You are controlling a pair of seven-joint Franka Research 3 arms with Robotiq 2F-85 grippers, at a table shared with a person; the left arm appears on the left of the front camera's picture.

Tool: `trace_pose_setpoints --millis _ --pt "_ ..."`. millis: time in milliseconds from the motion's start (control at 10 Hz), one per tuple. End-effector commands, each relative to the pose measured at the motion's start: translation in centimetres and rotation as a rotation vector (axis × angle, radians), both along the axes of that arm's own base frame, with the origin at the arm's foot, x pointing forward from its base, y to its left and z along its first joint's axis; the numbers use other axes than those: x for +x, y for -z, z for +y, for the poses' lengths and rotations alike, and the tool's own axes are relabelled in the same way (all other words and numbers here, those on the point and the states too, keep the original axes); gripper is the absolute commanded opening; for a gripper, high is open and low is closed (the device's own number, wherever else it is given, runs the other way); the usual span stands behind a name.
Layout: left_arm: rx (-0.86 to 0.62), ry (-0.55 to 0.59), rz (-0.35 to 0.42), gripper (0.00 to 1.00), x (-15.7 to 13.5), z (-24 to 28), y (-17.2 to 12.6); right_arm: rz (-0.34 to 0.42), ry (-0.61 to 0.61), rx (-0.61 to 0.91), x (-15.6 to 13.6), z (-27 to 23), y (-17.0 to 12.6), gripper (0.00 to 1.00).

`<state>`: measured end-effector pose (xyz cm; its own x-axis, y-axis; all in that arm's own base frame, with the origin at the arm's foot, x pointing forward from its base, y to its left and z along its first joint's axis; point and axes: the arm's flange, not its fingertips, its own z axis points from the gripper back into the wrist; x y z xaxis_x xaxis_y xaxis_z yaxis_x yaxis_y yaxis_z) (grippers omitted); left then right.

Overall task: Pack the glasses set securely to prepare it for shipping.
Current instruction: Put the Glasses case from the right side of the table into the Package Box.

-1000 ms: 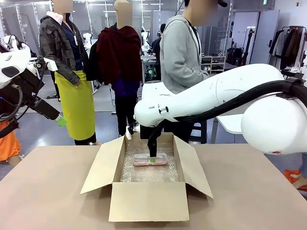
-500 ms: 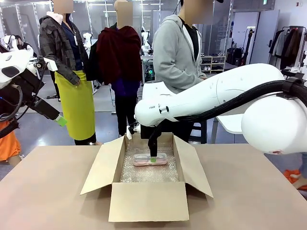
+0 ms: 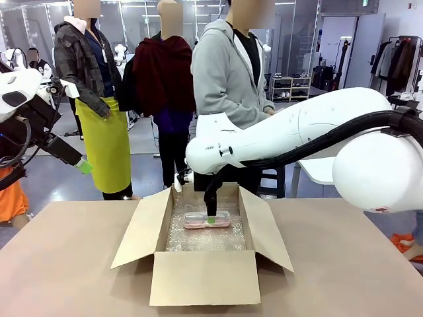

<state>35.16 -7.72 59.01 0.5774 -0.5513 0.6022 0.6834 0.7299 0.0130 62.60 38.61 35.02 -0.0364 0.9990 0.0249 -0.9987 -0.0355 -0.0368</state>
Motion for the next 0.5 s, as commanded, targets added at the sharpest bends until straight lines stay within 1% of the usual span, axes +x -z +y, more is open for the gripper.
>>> trace_pose_setpoints --millis 0,100,200,300,400 --pt "-0.004 0.009 -0.006 1.00 0.0 0.2 -0.3 -0.001 -0.003 0.001 -0.1 0.2 -0.1 1.00" --pt "-0.004 0.009 -0.006 1.00 0.0 0.2 -0.3 0.000 0.000 0.000 0.0 0.0 0.0 0.96" --pt "-0.004 0.009 -0.006 1.00 0.0 0.2 -0.3 -0.022 -0.017 -0.002 -1.9 -0.2 -2.8 1.00" --pt "-0.004 0.009 -0.006 1.00 0.0 0.2 -0.3 -0.037 -0.004 -0.015 -4.0 -0.9 -6.0 1.00" --pt "-0.004 0.009 -0.006 1.00 0.0 0.2 -0.3 -0.055 0.026 -0.013 -5.3 -2.4 -8.1 1.00"
